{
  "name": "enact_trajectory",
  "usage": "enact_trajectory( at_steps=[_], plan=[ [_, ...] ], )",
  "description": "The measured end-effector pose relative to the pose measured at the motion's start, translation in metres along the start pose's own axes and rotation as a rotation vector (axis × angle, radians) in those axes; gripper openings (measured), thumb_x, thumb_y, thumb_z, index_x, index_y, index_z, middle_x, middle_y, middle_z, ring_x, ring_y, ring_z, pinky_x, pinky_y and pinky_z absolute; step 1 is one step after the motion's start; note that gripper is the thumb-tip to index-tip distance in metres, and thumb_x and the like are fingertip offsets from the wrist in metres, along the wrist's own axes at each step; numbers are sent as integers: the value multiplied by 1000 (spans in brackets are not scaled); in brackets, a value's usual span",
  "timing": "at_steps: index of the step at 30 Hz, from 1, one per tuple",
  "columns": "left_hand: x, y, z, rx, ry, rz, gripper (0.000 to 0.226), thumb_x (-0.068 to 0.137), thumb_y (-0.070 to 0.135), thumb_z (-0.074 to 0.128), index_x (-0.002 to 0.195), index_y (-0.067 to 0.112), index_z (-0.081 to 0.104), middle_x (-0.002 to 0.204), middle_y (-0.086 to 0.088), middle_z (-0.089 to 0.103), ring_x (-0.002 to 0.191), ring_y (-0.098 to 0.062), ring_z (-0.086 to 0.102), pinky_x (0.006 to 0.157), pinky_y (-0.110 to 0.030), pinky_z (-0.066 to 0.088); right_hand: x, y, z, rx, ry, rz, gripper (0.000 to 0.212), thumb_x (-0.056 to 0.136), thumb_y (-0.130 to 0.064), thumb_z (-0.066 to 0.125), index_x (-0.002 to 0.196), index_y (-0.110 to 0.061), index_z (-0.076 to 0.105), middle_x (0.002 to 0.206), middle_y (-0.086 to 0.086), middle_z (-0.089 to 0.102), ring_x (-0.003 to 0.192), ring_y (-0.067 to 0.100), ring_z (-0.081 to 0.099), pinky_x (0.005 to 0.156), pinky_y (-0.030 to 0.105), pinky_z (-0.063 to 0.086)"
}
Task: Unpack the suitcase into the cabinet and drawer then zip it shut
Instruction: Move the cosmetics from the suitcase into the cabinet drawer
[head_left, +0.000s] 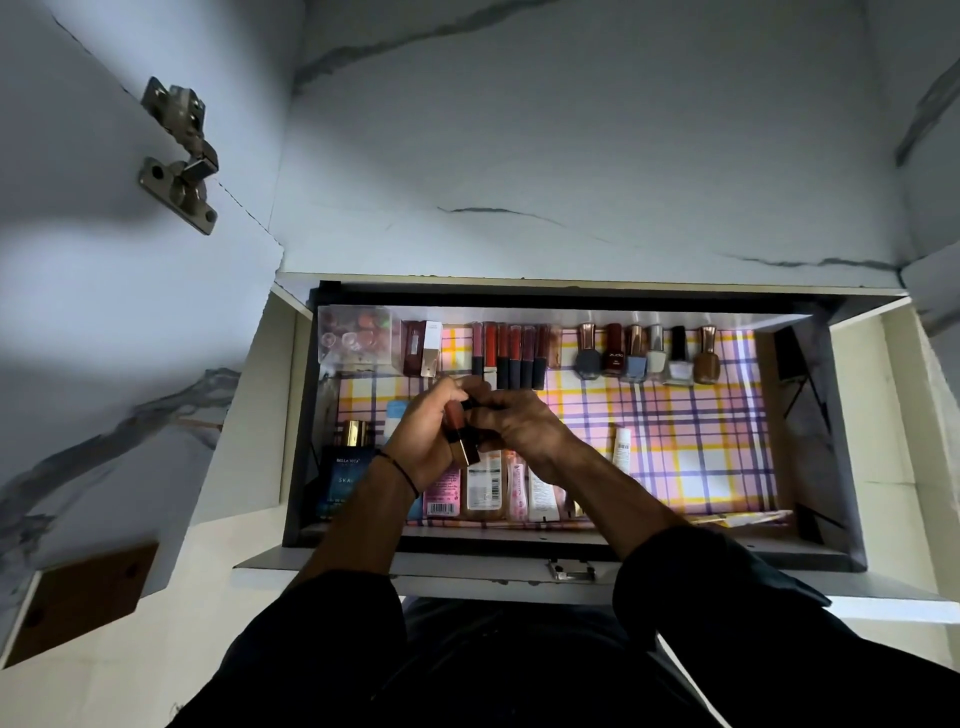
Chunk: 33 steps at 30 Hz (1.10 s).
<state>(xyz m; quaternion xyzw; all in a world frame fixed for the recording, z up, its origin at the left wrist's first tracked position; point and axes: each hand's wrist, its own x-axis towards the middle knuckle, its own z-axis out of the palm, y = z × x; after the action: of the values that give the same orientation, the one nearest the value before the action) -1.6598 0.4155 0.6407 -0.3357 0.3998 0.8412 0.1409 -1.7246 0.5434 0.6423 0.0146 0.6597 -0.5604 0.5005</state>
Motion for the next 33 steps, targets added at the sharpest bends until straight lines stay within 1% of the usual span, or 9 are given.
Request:
enact_trajectory(
  at_steps=[6, 11, 13, 16, 18, 21, 23, 27, 33],
  plan=[
    [2, 3, -2, 148, 248, 68, 30, 95, 24, 47, 107, 1, 61, 101, -14, 66, 91, -27, 64, 80, -43, 53, -2, 7, -3, 64, 159, 22, 19, 96, -3, 60, 112, 4, 68, 101, 17, 71, 81, 21, 67, 61, 23, 55],
    [9, 15, -5, 194, 432, 119, 16, 100, 12, 42, 87, 7, 49, 68, -4, 47, 46, -9, 51, 45, -22, 47, -10, 21, -18, 184, 326, 51, 15, 96, -2, 59, 105, 4, 69, 103, 20, 73, 89, 28, 71, 74, 30, 60],
    [16, 19, -9, 257, 436, 138, 14, 100, 11, 44, 88, 6, 50, 68, -4, 48, 51, -12, 51, 47, -23, 48, -14, 22, -23, 192, 365, 48, 15, 97, -3, 57, 104, 3, 70, 101, 17, 74, 91, 28, 71, 76, 30, 60],
    [24, 20, -12, 446, 464, 168, 15, 96, 4, 51, 83, 6, 58, 68, -6, 58, 60, -20, 57, 61, -31, 49, -19, 21, -27, 200, 389, 39, 15, 98, -3, 56, 105, 2, 69, 93, 9, 73, 83, 20, 69, 64, 20, 55],
    [28, 19, -8, 593, 468, 184, 10, 94, 4, 57, 99, 9, 63, 82, -4, 63, 77, -25, 61, 69, -30, 49, -22, 20, -29, 211, 399, 33, 13, 98, -2, 56, 101, -1, 69, 89, 6, 72, 80, 16, 67, 62, 17, 54],
    [39, 16, 2, 887, 541, 246, 39, 94, 6, 60, 132, 6, 55, 111, -2, 60, 103, -19, 58, 87, -22, 44, -23, 18, -28, 208, 411, 33, 12, 98, -3, 56, 98, -4, 69, 84, 2, 70, 77, 13, 67, 61, 15, 54],
    [50, 17, 6, 1000, 599, 293, 42, 93, 6, 60, 134, 6, 54, 119, -11, 63, 107, -25, 62, 87, -21, 44, -24, 16, -28, 201, 409, 33, 13, 98, -4, 57, 101, -3, 69, 83, 1, 70, 75, 11, 67, 58, 13, 53],
    [60, 22, 15, 1206, 672, 304, 26, 93, 5, 61, 118, 6, 65, 110, -12, 69, 97, -24, 66, 75, -21, 46, -25, 17, -30, 194, 414, 27, 13, 98, -4, 57, 102, -3, 69, 85, 1, 72, 75, 10, 68, 61, 15, 54],
    [69, 25, 19, 1299, 789, 285, 19, 91, 18, 67, 109, 12, 67, 100, -10, 71, 97, -30, 65, 72, -32, 47, -27, 21, -36, 200, 426, 29, 14, 97, -4, 58, 91, -13, 68, 87, 2, 72, 82, 16, 69, 75, 30, 56]
  ],
)
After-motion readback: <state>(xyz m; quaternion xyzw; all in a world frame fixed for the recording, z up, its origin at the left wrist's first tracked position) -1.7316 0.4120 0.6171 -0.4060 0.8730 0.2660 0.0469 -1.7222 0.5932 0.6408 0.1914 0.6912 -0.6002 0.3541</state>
